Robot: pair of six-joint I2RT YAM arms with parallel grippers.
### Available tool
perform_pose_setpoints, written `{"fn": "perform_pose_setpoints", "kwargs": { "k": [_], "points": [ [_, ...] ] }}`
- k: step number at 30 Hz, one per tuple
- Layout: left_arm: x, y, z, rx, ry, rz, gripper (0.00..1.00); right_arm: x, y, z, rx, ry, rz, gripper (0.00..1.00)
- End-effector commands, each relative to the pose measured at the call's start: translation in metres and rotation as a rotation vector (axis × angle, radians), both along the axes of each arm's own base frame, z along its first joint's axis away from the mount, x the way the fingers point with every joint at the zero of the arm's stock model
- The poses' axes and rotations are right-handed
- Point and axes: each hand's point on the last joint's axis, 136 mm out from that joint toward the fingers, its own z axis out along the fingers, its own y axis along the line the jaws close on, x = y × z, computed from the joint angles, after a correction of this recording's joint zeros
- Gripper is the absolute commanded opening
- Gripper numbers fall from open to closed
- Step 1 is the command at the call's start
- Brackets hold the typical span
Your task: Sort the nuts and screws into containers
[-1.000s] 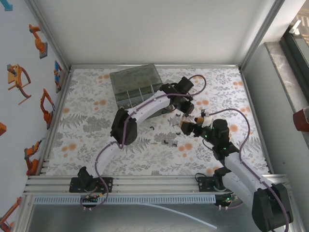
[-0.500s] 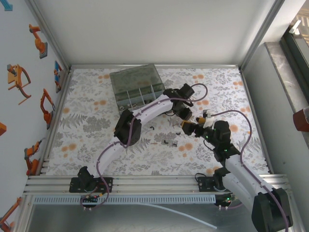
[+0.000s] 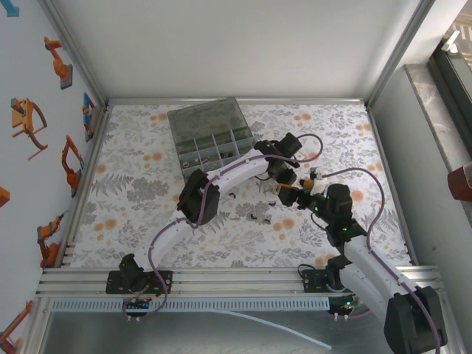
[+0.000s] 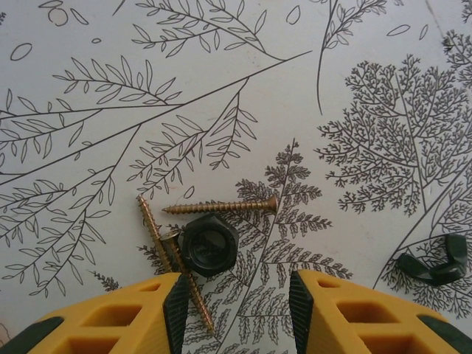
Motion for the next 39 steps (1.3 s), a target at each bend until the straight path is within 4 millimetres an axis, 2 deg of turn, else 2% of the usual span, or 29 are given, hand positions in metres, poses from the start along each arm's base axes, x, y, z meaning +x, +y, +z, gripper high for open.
{"fn": "perform_pose_setpoints", "kwargs": {
  "k": [1, 13, 21, 27, 34, 39],
  "points": [
    [0.008, -0.001, -0.006, 0.012, -0.028, -0.007, 0.40, 0.002, 0.000, 0.007, 0.023, -0.022, -0.002, 1.00],
    [0.012, -0.004, -0.017, 0.017, -0.040, 0.001, 0.40, 0.003, 0.000, 0.006, 0.024, -0.020, 0.000, 0.99],
    [0.013, -0.002, -0.019, 0.037, -0.059, -0.005, 0.27, 0.004, 0.001, 0.005, 0.024, -0.018, 0.001, 1.00],
    [0.014, -0.002, 0.004, 0.029, -0.097, -0.005, 0.20, 0.005, 0.002, 0.004, 0.024, -0.014, 0.003, 1.00],
    [0.005, -0.002, 0.055, -0.004, -0.168, -0.022, 0.19, 0.005, 0.001, 0.005, 0.024, -0.020, 0.002, 1.00],
    [0.001, 0.001, 0.078, -0.025, -0.190, -0.023, 0.18, 0.005, 0.001, 0.006, 0.025, -0.024, 0.000, 1.00]
  ]
}}
